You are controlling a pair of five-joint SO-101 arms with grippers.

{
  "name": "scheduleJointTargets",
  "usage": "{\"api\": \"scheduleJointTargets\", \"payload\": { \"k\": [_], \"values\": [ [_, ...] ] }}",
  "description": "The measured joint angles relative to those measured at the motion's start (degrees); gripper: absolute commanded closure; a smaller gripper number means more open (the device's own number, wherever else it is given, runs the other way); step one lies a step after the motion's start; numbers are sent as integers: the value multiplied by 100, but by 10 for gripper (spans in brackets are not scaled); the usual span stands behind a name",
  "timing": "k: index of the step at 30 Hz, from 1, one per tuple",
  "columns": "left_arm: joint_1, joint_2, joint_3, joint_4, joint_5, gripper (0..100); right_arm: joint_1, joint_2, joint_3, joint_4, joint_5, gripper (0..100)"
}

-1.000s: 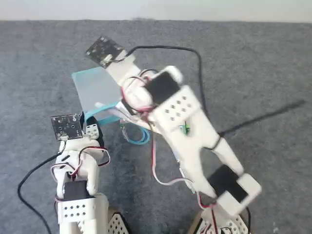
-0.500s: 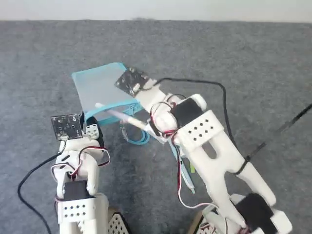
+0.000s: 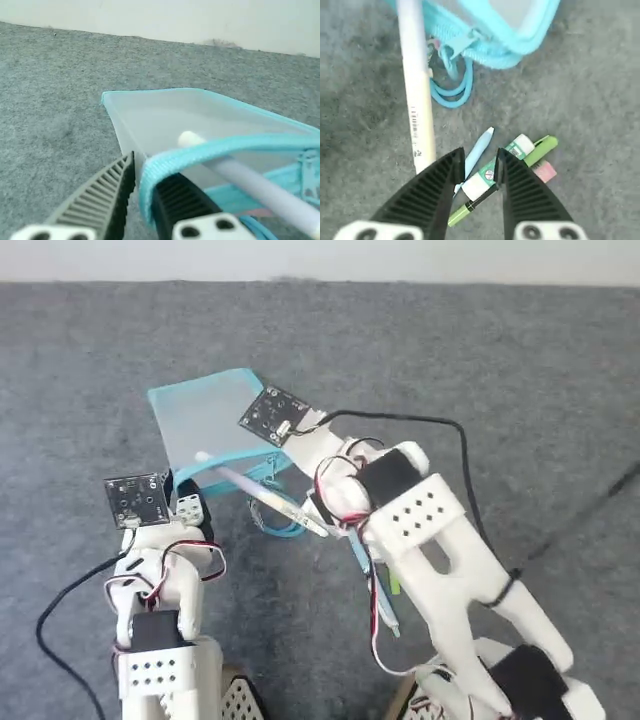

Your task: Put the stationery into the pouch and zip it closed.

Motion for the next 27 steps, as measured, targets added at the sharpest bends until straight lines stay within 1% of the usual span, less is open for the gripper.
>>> {"api": "scheduleJointTargets", "payload": {
  "k": [3, 5, 8, 10, 14, 27],
  "values": [
    [0, 0, 0, 0, 0, 988, -149, -316, -290, 352, 0, 889],
    [0, 0, 0, 0, 0, 988, -431, -475, -352, 510, 0, 889],
    [0, 0, 0, 0, 0, 988, -862, -519, -352, 571, 0, 889],
    [0, 0, 0, 0, 0, 988, -1002, -519, -281, 554, 0, 889],
    [0, 0, 0, 0, 0, 988, -1037, -378, 62, 308, 0, 889],
    [0, 0, 0, 0, 0, 988, -1037, 492, 79, -176, 0, 894]
  ]
}}
